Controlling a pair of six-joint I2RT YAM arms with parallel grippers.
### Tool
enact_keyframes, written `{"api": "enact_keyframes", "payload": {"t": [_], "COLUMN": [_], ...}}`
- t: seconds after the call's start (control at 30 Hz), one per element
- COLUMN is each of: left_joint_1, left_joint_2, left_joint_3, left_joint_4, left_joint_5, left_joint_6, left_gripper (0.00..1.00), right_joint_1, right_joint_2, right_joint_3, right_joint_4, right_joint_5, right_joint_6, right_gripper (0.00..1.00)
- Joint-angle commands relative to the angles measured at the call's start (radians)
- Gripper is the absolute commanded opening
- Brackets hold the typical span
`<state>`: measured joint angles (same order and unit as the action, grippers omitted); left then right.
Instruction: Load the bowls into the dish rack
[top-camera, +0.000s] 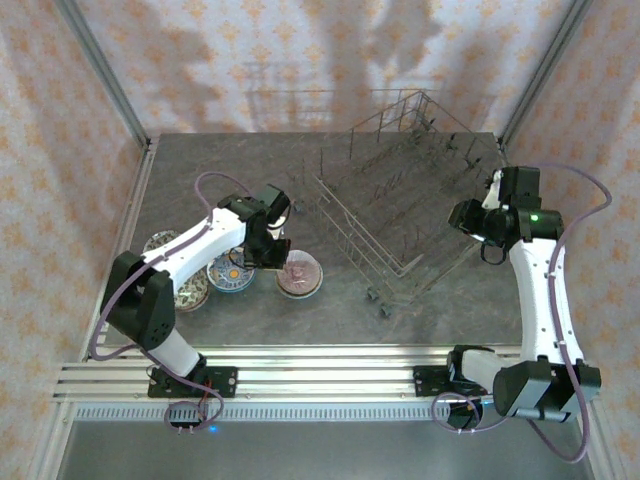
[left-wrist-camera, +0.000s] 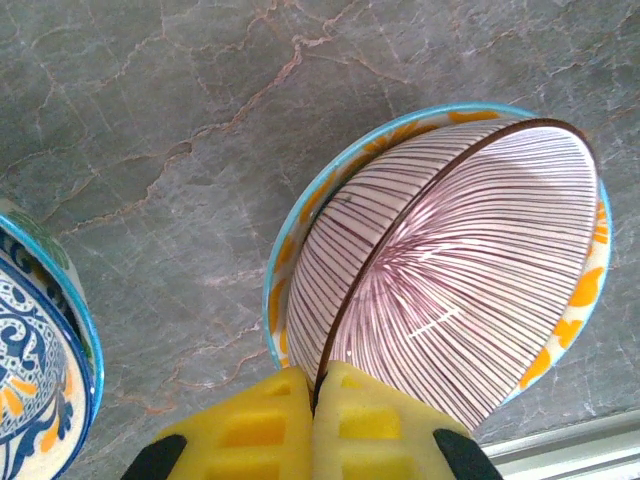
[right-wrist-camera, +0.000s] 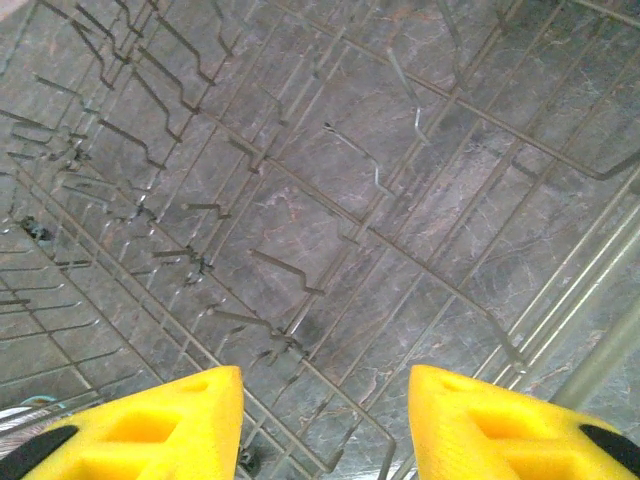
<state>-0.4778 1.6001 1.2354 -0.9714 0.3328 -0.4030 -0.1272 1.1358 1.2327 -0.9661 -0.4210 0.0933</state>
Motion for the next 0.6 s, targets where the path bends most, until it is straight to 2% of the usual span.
{"api": "enact_keyframes", "payload": {"t": [0.0,0.2,0.57], "left_joint_1": [0.002,0.004,0.005], "left_joint_2": [-0.053,-0.071,-0.032], "left_joint_3": [0.037,0.03,0.029], "left_joint_4": [-0.036,-0.036,-0.022], "left_joint_5": [0.005,0.005,0.004], "left_joint_6": [-0.001,-0.002,-0.007], "left_gripper": [0.0,0.0,0.0], "right_joint_1": [0.014,0.066,0.272], "right_joint_2": [-0.018,-0.035,-0.046], "right_joint_3": [0.038,0.058,0.112], "right_joint_4": [-0.024,-0.024,0.001], "right_joint_5": [-0.03,-0.031,-0.01], "right_joint_6": [0.01,0.0,-0.034], "right_gripper": [0.46,0.45,0.45]}}
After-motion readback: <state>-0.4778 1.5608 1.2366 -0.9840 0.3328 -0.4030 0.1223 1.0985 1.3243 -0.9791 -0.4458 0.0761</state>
